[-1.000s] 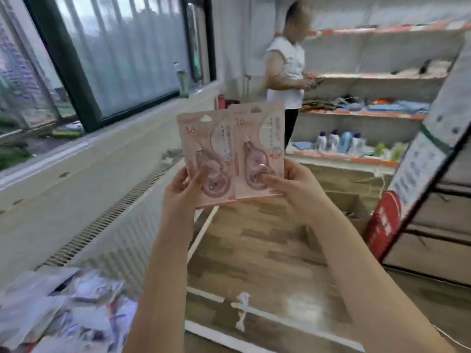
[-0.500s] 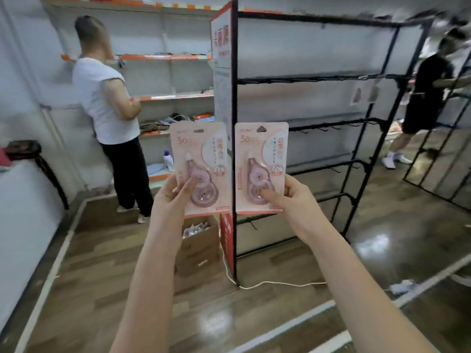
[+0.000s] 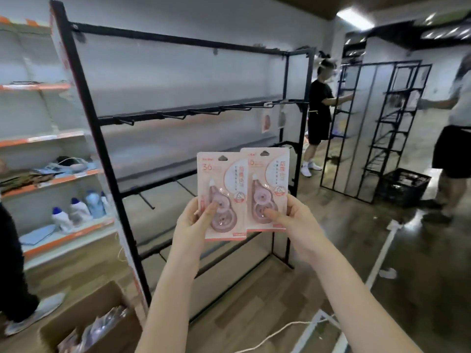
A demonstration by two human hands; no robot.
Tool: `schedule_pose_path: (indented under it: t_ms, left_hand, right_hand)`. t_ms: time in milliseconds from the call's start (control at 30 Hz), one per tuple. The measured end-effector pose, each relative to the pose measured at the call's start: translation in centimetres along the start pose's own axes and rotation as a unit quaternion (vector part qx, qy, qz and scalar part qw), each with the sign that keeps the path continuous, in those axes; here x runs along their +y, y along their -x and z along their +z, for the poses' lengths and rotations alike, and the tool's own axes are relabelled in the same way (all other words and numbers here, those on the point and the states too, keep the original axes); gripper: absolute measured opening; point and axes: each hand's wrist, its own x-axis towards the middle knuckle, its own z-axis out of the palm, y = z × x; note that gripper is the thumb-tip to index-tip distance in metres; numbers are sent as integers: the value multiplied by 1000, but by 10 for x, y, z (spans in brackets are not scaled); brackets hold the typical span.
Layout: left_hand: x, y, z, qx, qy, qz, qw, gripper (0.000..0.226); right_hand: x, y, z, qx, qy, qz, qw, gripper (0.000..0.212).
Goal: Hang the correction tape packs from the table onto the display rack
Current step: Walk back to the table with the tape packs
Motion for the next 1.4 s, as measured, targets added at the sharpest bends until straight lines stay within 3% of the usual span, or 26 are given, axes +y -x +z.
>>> schedule_pose_path:
  t_ms: [300,500,933,1100,1400]
  left_hand:
    - [-53,-152,84,-63,-8,-37,997,15]
    - [-93,-218,145,-59,2,-40,997,14]
    - [-163,-338,290,51,-12,-26,998,18]
    - [-181,-382,317,87,-29,-23,995,17]
    - [-218,-464,325,159,15,-33,987,26]
  right_hand:
    - [15,-136,-83,77,9,0,997,30]
    - [31,-211,-149,71,4,13,997,32]
    - [48,-388,-304,-35,25,15,999,29]
    - [58,-451,-328,-56,4,24,998,26]
    - [64,-570,-337,-101,71,-24,992,29]
